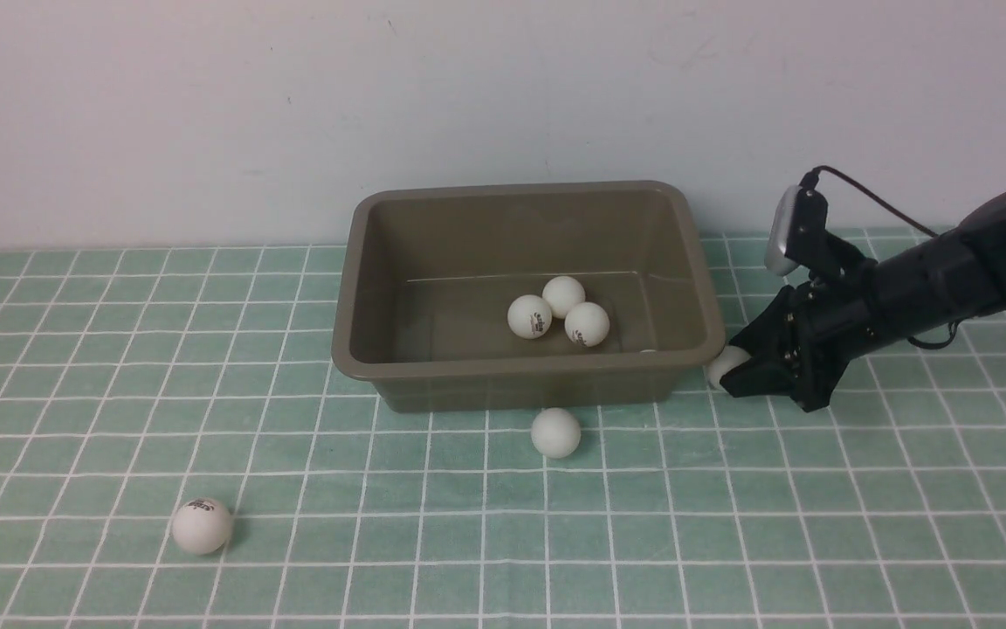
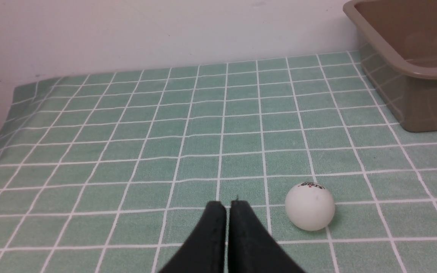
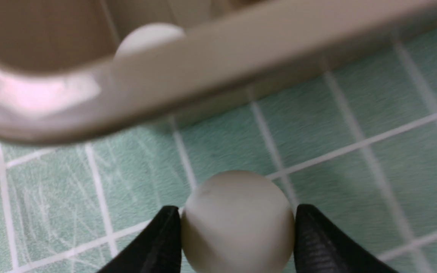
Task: Put the table tennis balls in the box on the green coffee tablecloth.
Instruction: 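Reach for and grasp a ping pong ball on the table, then release the ping pong ball into the bin and lift the gripper away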
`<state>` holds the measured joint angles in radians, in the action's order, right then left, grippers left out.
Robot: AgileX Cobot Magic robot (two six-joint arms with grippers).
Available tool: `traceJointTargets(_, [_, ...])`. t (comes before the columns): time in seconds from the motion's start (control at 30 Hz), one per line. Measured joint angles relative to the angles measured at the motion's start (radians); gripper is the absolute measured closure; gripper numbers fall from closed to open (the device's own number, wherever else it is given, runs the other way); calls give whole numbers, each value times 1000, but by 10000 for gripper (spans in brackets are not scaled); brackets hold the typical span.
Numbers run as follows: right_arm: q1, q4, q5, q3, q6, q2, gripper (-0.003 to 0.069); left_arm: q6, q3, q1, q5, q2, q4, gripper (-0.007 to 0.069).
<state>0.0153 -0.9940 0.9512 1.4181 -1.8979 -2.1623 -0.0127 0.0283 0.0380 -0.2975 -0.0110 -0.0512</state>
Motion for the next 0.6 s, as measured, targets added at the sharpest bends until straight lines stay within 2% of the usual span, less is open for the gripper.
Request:
traceJointTargets(0.2, [11,54,-67,0,40,151,311,0,0,0,0,0,0,629])
traceJointTargets(0.33, [-1,22,-74,0,46,271,311,0,0,0,0,0,0,629])
traceJointTargets(0.43, [-68,-56,-99,0,27,293,311,0,0,0,0,0,0,629])
traceJointTargets(0.6, [-210,-93,-238,0,25,256,311,0,0,0,0,0,0,629])
